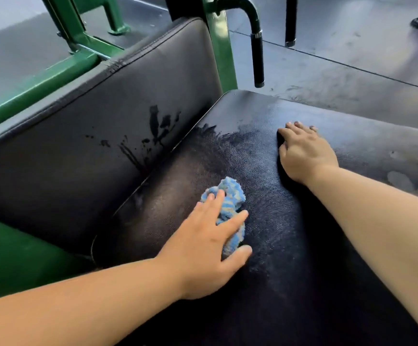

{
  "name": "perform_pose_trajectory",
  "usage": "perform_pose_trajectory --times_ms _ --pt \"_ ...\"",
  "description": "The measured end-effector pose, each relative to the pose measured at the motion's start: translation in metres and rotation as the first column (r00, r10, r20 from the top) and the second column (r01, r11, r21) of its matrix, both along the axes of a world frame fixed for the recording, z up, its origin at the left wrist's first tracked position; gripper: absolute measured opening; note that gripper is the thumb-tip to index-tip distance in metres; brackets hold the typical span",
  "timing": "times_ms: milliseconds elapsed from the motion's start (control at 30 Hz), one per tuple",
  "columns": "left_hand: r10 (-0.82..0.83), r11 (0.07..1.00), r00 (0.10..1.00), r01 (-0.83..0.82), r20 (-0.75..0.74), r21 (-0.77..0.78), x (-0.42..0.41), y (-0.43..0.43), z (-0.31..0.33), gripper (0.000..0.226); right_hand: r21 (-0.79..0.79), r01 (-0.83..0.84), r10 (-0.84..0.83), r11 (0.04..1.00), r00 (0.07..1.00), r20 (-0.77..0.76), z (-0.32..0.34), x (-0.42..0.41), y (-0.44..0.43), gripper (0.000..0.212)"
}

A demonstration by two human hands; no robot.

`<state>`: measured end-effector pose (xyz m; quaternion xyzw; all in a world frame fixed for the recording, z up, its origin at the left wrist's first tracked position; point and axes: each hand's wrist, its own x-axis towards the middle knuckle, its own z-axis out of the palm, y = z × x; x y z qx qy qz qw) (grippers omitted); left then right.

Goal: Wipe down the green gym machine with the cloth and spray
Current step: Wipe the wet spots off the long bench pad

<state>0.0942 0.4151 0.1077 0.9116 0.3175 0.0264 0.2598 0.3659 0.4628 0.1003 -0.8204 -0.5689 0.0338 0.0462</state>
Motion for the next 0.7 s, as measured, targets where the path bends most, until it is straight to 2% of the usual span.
perform_pose_trajectory --times_ms 100,200,300,334,367,434,500,534,634,701 --pt "0.056 0.991 0.997 -0.063 0.060 0.121 0.004 0.037 -0.011 0.055 0.001 -0.003 0.003 1.000 1.000 0.018 0.002 -0.005 -0.005 0.044" --pt "0.157 0.980 0.984 -0.165 0.080 0.109 -0.007 0.027 -0.015 0.050 -0.001 -0.012 0.012 1.000 0.999 0.051 0.001 -0.006 -0.009 0.039" --pt "-0.015 0.988 0.988 -0.009 0.155 0.151 -0.013 -0.012 -0.008 0.043 -0.010 -0.022 0.023 1.000 0.997 0.077 0.000 -0.008 -0.006 0.035" --pt "-0.105 0.971 0.984 0.071 0.141 0.229 -0.011 -0.006 -0.006 0.043 -0.014 -0.016 0.017 1.000 0.997 0.079 0.001 -0.007 -0.006 0.034" --pt "-0.106 0.964 0.988 0.075 0.110 0.256 -0.007 0.008 -0.007 0.042 -0.015 -0.006 0.007 1.000 0.997 0.077 0.002 -0.007 -0.006 0.035" --pt "0.062 0.990 0.996 -0.069 0.061 0.120 -0.005 0.035 -0.009 0.044 -0.026 0.018 -0.016 0.999 0.998 0.056 0.002 -0.009 -0.006 0.039" --pt "0.148 0.981 0.983 -0.160 0.108 0.111 -0.013 0.030 -0.014 0.048 -0.043 0.036 -0.035 0.998 0.999 0.022 0.000 -0.010 -0.009 0.043" --pt "0.129 0.981 0.983 -0.145 0.129 0.126 -0.018 0.013 -0.013 0.048 -0.056 0.040 -0.040 0.998 0.999 0.007 -0.001 -0.011 -0.010 0.046" --pt "-0.084 0.989 0.980 0.059 0.182 0.137 -0.025 -0.033 -0.013 0.043 -0.061 0.044 -0.045 0.997 0.999 -0.019 0.002 -0.008 -0.008 0.048" --pt "-0.173 0.955 0.974 0.129 0.148 0.266 -0.012 -0.004 -0.021 0.043 -0.040 0.054 -0.055 0.998 0.998 -0.034 0.005 -0.008 -0.007 0.047"
